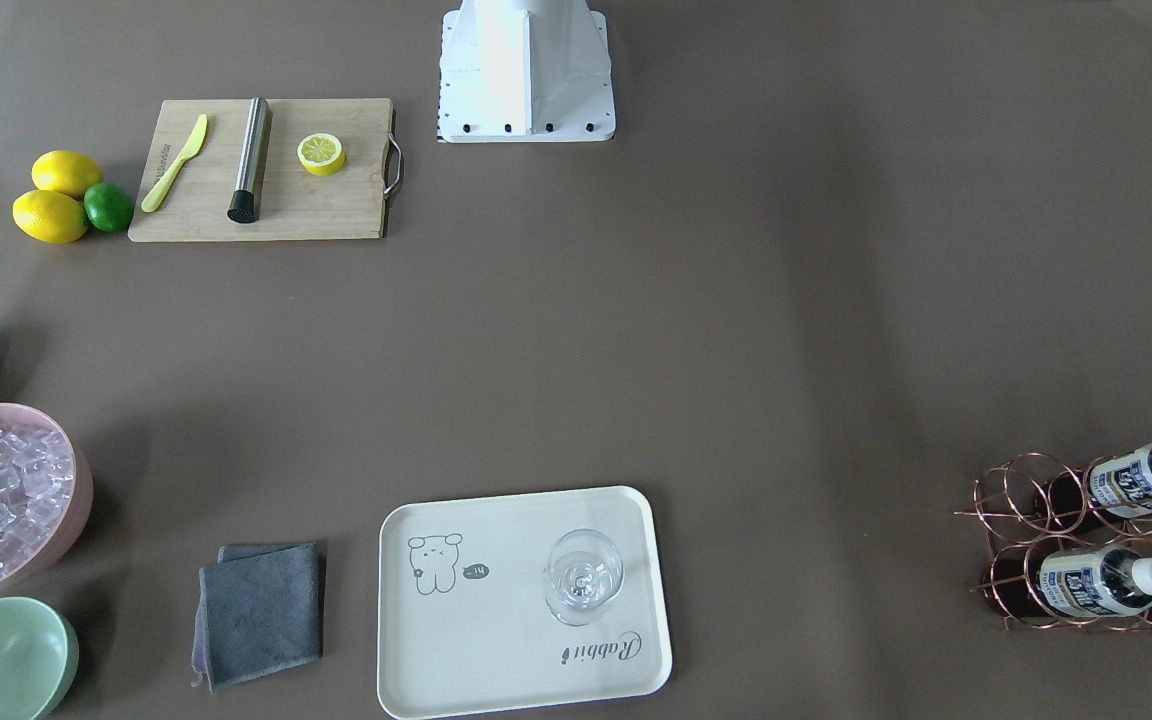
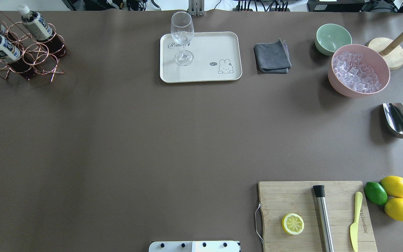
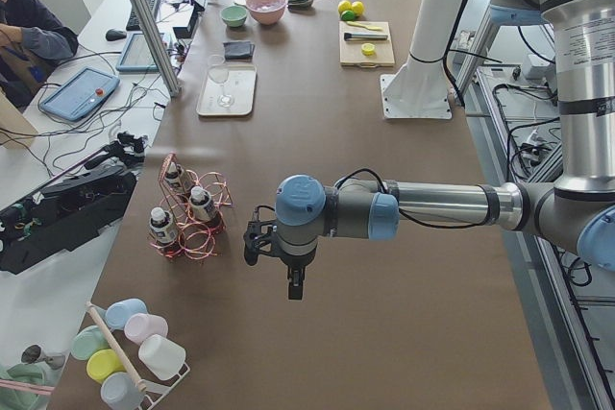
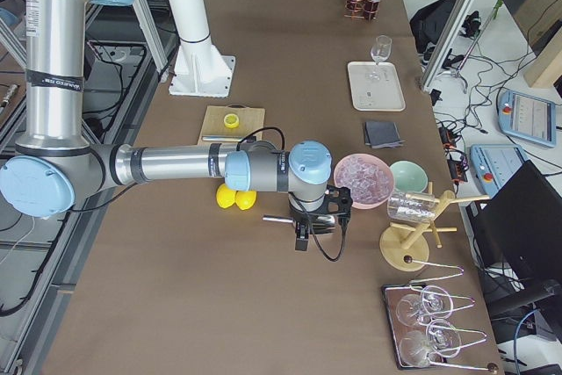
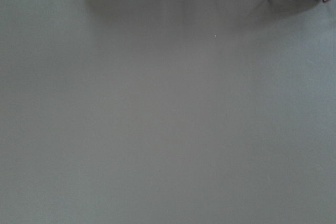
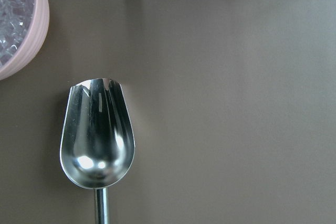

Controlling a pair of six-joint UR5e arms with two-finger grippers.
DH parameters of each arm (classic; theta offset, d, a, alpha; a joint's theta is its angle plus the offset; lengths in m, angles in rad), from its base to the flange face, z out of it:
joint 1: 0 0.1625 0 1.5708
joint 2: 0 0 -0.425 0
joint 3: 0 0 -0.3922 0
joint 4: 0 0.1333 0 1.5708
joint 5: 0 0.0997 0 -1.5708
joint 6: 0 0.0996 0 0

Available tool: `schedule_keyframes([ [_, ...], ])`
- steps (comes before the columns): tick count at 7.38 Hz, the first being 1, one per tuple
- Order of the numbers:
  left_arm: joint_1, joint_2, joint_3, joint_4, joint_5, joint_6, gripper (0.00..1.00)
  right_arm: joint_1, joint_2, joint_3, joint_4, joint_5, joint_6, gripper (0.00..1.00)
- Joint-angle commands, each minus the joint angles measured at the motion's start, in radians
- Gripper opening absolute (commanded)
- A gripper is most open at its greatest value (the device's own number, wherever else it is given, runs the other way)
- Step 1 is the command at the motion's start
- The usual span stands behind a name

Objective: Take tea from basket to plate

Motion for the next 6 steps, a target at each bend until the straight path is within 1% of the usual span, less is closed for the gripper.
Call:
schedule_keyframes([
  [1, -0.002, -0.009, -0.002, -0.002, -0.002, 0.001, 0.99, 0.0, -0.001, 0.0, 0.0, 0.0, 0.0, 1.0],
  [4, -0.002, -0.049, 0.001, 0.004, -0.001, 0.0, 0.99, 0.0, 0.004, -0.006, 0.0, 0.0, 0.0, 1.0],
  [6, -0.002, -0.055, -0.001, -0.001, -0.002, 0.0, 0.99, 0.0, 0.005, -0.005, 0.0, 0.0, -0.005, 1.0],
])
